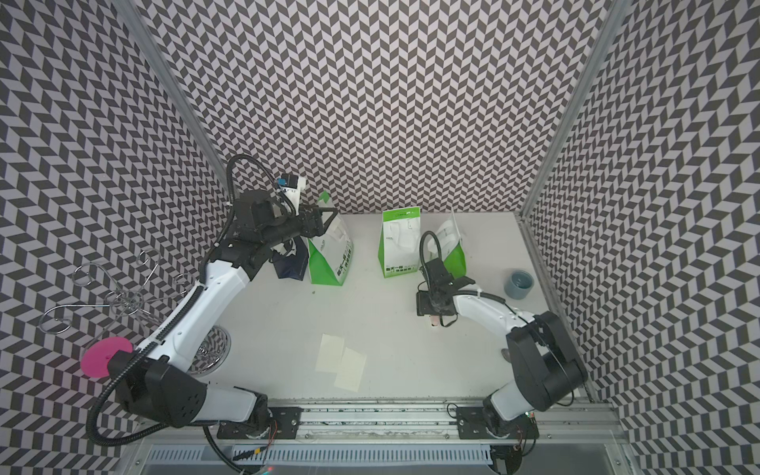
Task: Staple the receipts to the bags
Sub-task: Place the stapler at the center of the board, then move the takeout bag to the center of the board.
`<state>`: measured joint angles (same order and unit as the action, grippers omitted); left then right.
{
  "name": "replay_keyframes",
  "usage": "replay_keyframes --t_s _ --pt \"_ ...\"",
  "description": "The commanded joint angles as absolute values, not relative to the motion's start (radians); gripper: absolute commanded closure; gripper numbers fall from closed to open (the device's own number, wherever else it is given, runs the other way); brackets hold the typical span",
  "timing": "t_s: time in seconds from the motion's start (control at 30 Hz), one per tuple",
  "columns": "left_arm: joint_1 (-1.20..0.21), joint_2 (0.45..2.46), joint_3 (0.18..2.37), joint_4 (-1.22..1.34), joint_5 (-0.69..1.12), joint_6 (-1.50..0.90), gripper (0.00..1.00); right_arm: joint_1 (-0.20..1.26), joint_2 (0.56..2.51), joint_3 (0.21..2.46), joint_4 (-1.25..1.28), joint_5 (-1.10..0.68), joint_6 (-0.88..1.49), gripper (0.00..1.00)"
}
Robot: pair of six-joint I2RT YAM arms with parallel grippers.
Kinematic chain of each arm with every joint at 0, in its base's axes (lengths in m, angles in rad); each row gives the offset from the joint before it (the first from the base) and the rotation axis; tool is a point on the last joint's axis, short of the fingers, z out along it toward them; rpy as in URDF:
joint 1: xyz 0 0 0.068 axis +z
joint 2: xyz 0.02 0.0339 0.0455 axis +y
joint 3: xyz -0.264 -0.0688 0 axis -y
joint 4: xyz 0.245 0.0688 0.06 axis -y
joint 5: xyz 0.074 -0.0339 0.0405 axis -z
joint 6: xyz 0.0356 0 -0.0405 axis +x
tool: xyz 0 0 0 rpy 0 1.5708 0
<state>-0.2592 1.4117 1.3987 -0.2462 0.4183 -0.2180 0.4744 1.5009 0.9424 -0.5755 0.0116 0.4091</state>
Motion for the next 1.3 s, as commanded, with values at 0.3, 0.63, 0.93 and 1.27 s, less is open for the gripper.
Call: replay_keyframes --t_s 0.3,0.63,0.93,1.27 --pt "-0.384 1.557 1.503 -0.179 0.460 -0.125 0.22 0.475 1.073 0.826 -0.355 -0.054 0.449 0.30" --pt "-0.439 1.794 1.623 0.012 0.494 -0.064 0.30 0.476 0.910 0.726 -0.304 -0.109 0.436 0.30" --pt "-0.456 1.957 1.754 -0.082 0.524 0.020 0.48 0.476 0.858 0.716 -0.290 -0.126 0.436 0.30" --pt "-0.448 2.001 1.736 -0.093 0.671 0.067 0.65 0.476 0.836 0.712 -0.285 -0.116 0.443 0.30"
